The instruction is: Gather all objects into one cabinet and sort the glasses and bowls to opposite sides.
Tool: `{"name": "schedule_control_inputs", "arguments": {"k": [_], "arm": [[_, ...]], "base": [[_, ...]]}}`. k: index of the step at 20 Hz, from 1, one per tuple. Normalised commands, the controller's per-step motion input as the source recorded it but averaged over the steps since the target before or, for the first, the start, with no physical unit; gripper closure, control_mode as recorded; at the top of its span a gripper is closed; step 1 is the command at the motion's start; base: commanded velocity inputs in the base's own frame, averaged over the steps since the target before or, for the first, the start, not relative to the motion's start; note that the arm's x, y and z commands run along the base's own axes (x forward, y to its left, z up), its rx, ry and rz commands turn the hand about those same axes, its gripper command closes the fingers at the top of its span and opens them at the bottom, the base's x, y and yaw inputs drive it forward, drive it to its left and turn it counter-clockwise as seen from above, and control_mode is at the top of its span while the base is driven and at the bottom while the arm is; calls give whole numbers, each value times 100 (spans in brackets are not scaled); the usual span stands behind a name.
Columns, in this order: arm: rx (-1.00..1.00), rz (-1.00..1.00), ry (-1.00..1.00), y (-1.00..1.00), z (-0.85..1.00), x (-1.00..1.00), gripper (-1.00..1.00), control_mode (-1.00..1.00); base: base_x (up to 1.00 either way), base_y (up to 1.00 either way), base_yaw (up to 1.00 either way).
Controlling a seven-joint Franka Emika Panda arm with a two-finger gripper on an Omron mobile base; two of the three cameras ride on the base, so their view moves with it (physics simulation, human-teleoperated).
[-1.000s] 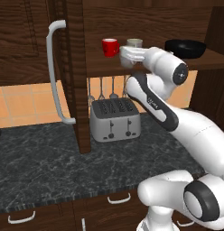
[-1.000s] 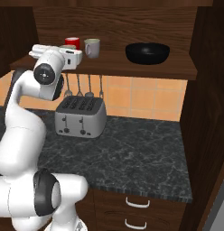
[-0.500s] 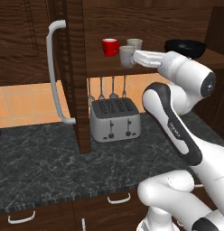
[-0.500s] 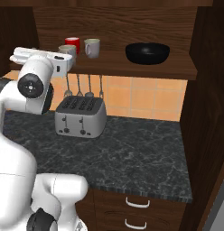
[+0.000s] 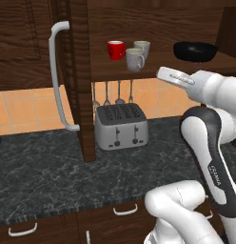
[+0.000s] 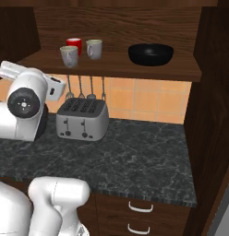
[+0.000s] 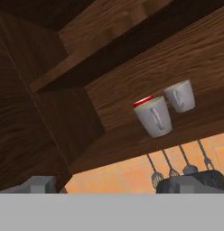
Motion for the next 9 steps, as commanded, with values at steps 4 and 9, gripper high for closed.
{"name": "schedule_control_inputs", "arguments": {"k": [4,9], "arm": [[-3,2,5,0,26,-85,-100,-100],[-7,0,2,4,7,-36,-100,-100]], "base": [[0,0,0],[0,0,0]]}}
